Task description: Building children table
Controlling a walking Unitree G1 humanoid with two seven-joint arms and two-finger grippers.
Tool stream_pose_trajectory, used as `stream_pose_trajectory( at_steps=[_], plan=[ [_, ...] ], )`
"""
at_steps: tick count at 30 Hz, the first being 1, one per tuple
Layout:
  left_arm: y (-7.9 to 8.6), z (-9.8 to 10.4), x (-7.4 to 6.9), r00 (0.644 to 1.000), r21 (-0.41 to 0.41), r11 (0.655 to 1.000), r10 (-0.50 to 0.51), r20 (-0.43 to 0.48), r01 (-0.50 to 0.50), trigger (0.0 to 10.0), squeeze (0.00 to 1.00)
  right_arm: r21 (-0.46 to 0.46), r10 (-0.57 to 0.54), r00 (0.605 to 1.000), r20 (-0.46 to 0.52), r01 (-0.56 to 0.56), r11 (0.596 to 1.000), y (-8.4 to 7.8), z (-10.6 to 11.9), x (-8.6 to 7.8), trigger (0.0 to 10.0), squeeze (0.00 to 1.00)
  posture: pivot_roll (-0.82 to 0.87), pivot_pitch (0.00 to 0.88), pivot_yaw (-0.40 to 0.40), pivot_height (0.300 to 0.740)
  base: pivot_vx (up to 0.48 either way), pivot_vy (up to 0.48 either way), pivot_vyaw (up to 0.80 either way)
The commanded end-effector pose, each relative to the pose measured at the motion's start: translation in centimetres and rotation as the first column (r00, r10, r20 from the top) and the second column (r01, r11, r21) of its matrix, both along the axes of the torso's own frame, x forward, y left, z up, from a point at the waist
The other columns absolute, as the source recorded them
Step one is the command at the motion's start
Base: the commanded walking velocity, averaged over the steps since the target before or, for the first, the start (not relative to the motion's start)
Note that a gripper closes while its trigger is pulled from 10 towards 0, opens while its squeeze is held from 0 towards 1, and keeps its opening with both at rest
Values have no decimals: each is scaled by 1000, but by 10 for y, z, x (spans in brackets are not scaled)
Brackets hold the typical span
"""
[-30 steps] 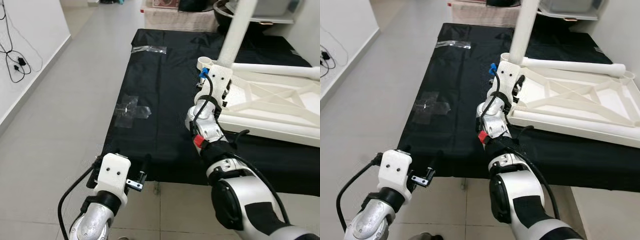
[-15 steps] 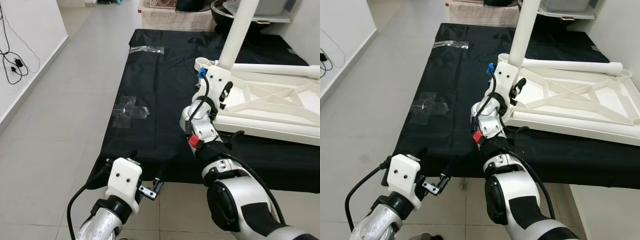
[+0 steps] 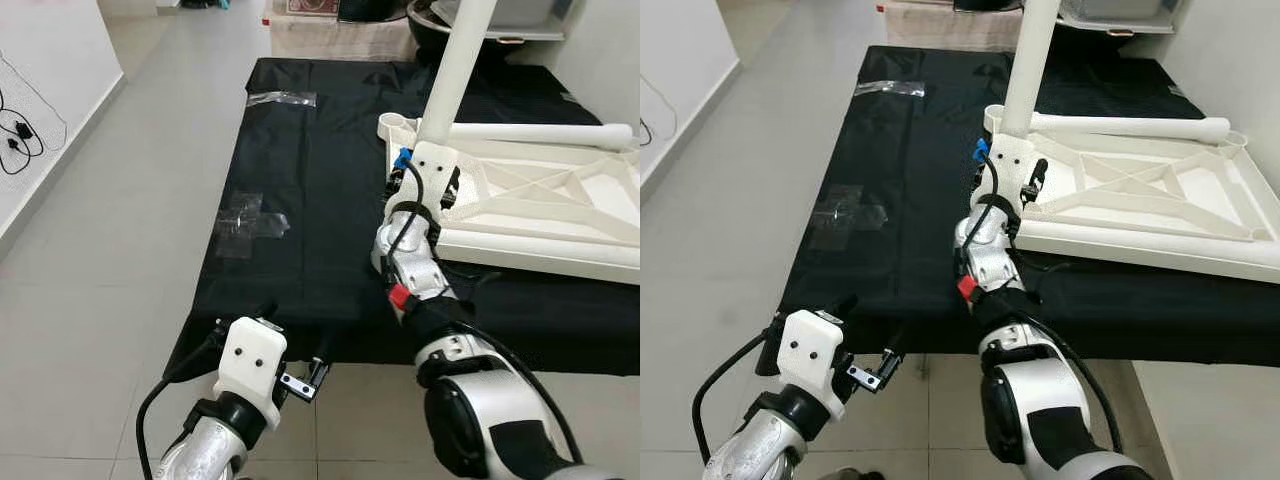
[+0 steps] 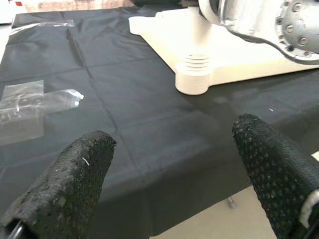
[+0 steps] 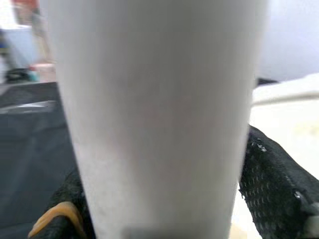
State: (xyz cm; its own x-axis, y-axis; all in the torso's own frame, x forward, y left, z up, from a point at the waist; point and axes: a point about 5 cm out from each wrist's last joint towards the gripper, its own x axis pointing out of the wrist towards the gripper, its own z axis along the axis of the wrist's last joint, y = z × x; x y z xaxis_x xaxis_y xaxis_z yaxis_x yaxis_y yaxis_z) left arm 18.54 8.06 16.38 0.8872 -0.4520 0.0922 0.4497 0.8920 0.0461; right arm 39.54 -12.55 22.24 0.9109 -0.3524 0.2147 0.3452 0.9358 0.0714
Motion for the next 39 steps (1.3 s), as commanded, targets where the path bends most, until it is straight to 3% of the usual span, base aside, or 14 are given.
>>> stream_pose_trajectory(
  at_steps=[1,7,13,16,17,22,28,31,32,34,36,39],
  plan=[
    [0,-5,0,1000,14,1000,3,-17,-3,10000,0,-7,21,1000,19,-21,1000,-5,0,-1,10000,0,101,119,-63,740,0,0,0],
    [0,-5,1,1000,16,1000,7,-18,-6,10000,0,-29,136,990,22,-136,990,-21,3,4,10000,0,97,124,-65,740,0,0,0],
    [-1,-5,1,1000,15,1000,8,-17,-7,10000,0,-36,160,987,23,-159,987,-25,4,4,10000,0,98,125,-64,740,0,0,0],
    [0,-5,1,1000,15,1000,14,-17,-14,10000,0,9,349,937,19,-349,937,-31,7,10,10000,0,97,128,-65,740,0,0,0],
    [0,-5,1,1000,15,1000,14,-17,-14,10000,0,9,349,937,19,-349,937,-31,7,10,10000,0,97,128,-65,740,0,0,0],
    [-2,-4,1,1000,11,1000,7,-14,-7,10000,0,71,529,848,28,-530,845,-31,11,15,10000,0,98,133,-67,740,0,0,0],
    [-3,-4,0,1000,11,1000,5,-15,-5,10000,0,49,621,784,7,-621,782,-38,19,18,10000,0,101,135,-71,740,0,0,0],
    [-3,-5,0,1000,12,1000,9,-17,-8,10000,0,57,688,726,-4,-687,725,-38,22,19,10000,0,102,138,-72,740,0,0,0],
    [-3,-5,0,1000,12,1000,9,-17,-8,10000,0,57,688,726,-4,-687,725,-38,22,19,10000,0,102,138,-72,740,0,0,0],
    [-3,-5,1,1000,14,1000,10,-16,-9,10000,0,54,750,660,-42,-748,661,-38,22,19,10000,0,104,137,-73,740,0,0,0],
    [-3,-5,1,1000,15,1000,10,-17,-10,10000,0,51,763,645,-53,-761,647,-38,21,19,10000,0,104,137,-73,740,0,0,0],
    [-3,-4,0,1000,13,1000,11,-16,-11,10000,0,34,807,583,-92,-808,588,-34,22,18,10000,0,107,140,-72,740,0,0,0]
  ],
)
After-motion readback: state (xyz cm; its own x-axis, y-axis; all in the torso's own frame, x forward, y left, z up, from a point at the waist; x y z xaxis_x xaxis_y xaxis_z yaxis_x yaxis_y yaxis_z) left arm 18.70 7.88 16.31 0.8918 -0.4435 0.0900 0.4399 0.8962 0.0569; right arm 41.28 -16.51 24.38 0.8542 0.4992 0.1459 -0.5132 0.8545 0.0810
